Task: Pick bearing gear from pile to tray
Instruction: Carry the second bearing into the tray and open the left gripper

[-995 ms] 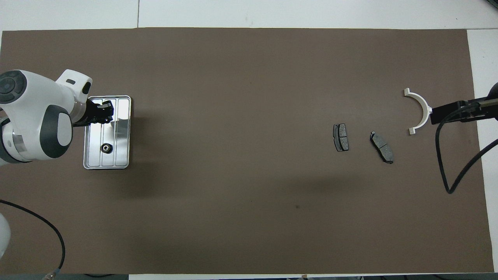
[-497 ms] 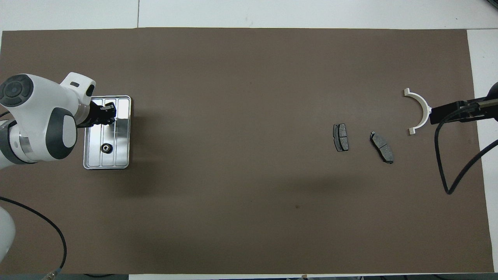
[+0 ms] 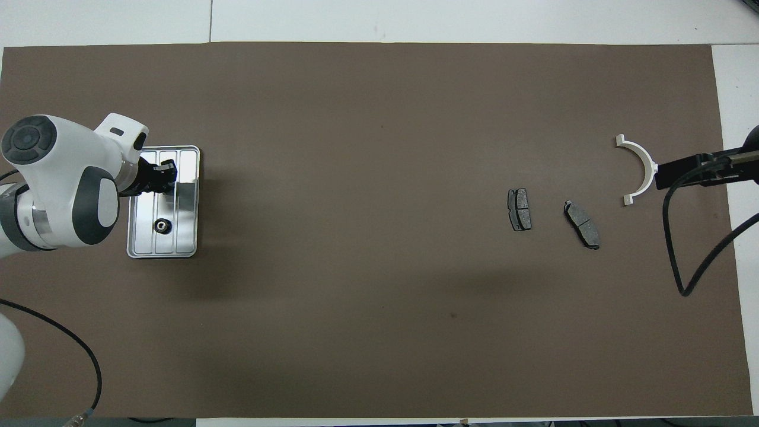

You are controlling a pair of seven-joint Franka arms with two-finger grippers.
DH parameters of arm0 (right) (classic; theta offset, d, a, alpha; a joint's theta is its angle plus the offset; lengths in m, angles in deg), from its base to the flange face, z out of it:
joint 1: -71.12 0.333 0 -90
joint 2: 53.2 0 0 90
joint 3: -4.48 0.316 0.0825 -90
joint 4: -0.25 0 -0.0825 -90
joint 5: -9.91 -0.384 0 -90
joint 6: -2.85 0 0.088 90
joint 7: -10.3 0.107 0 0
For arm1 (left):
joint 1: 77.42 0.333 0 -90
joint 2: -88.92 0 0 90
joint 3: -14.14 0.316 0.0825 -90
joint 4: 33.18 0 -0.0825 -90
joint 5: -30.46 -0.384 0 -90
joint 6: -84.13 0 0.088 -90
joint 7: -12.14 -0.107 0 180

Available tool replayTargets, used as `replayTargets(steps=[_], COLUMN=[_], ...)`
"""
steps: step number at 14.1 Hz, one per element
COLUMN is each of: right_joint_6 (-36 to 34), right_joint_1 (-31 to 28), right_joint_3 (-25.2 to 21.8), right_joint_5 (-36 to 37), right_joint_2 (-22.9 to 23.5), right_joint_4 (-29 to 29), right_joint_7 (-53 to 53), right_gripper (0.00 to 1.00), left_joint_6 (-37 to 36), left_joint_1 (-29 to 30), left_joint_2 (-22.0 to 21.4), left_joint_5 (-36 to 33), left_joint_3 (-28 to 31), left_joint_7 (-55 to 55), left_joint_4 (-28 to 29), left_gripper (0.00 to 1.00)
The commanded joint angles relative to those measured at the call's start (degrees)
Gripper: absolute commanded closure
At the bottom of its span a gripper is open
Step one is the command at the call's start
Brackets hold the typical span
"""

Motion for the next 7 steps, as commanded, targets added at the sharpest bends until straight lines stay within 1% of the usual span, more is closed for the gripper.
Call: replayTargets(steps=[1, 4, 6, 7], right_joint_6=[0.48, 0.48, 0.48, 0.48], right_joint_1=[-0.27, -0.27, -0.27, -0.27], right_joint_3=[-0.04, -0.04, -0.04, -0.04], right_joint_5=[-1.55, -1.46, -1.46, -1.46], right_joint_2=[-0.78, -0.78, -0.78, -0.69], right_joint_4=[0.7, 0.7, 0.7, 0.7], right_joint_7=[0.61, 0.53, 0.61, 0.53], right_gripper=[0.0, 0.0, 0.0, 0.0], left_joint_6=[1.77, 5.71, 5.81, 5.81], left_joint_1=[1.21, 1.12, 1.12, 1.12], left_joint_2=[-0.14, -0.49, -0.49, -0.49], left_joint_5=[-0.95, -0.95, -0.95, -0.95], left_joint_3=[-0.52, -0.52, -0.52, -0.52], left_joint_7=[-0.73, -0.56, -0.38, -0.38], left_joint_4=[1.09, 3.9, 4.08, 4.08], left_gripper=[0.92, 0.9, 0.89, 0.8])
